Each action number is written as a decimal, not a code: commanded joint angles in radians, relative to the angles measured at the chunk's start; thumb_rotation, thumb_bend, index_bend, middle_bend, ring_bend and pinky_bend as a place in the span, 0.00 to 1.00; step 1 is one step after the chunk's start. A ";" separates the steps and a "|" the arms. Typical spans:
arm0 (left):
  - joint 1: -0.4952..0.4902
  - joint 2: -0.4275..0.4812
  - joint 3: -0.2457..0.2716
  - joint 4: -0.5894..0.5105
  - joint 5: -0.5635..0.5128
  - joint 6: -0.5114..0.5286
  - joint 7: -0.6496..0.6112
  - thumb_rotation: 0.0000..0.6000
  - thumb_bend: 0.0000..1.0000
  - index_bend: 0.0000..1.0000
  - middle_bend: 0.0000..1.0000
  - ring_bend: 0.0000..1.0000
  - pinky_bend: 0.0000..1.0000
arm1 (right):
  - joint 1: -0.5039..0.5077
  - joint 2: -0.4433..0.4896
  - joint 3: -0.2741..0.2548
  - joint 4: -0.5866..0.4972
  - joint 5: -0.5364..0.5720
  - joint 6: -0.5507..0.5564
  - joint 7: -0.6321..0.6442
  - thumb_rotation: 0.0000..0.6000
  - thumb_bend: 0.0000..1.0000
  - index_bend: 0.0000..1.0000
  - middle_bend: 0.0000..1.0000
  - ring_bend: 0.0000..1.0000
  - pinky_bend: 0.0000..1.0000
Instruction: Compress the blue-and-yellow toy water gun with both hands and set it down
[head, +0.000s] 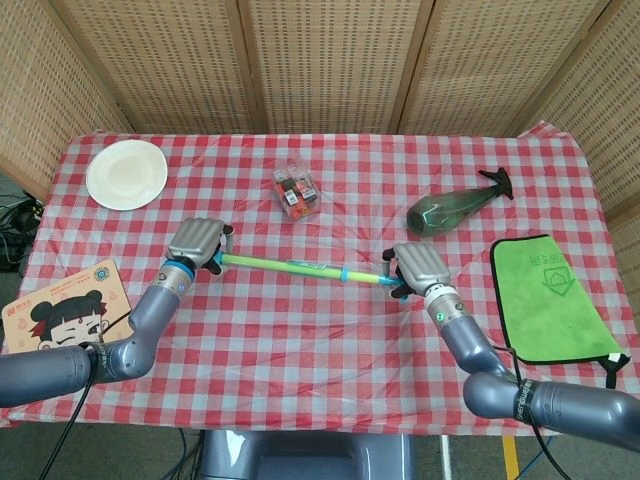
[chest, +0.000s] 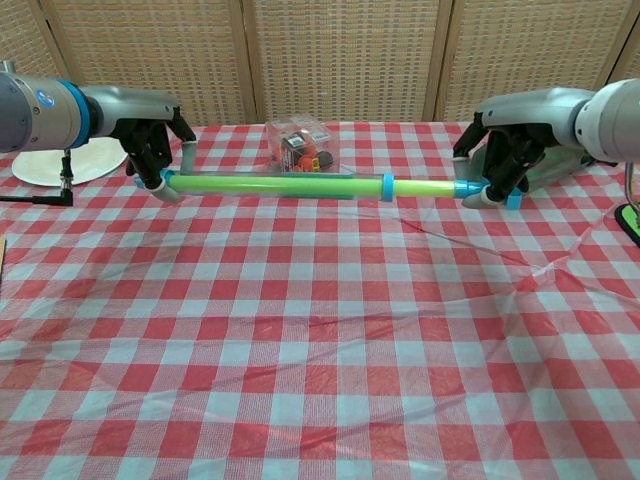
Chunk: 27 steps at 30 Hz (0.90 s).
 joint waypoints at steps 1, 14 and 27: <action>-0.002 0.012 0.011 -0.008 -0.017 -0.009 0.010 1.00 0.33 0.58 0.67 0.64 0.50 | -0.005 -0.013 -0.005 0.019 -0.021 0.013 0.005 1.00 0.51 0.79 0.98 0.94 0.59; 0.014 0.117 0.051 -0.114 -0.053 -0.097 -0.034 1.00 0.20 0.01 0.00 0.00 0.00 | -0.013 -0.030 -0.061 0.109 -0.004 -0.004 -0.040 1.00 0.22 0.09 0.00 0.00 0.00; 0.284 0.202 0.081 -0.255 0.431 0.179 -0.267 1.00 0.20 0.01 0.00 0.00 0.00 | -0.161 0.017 -0.113 0.035 -0.223 0.180 0.041 1.00 0.21 0.05 0.00 0.00 0.00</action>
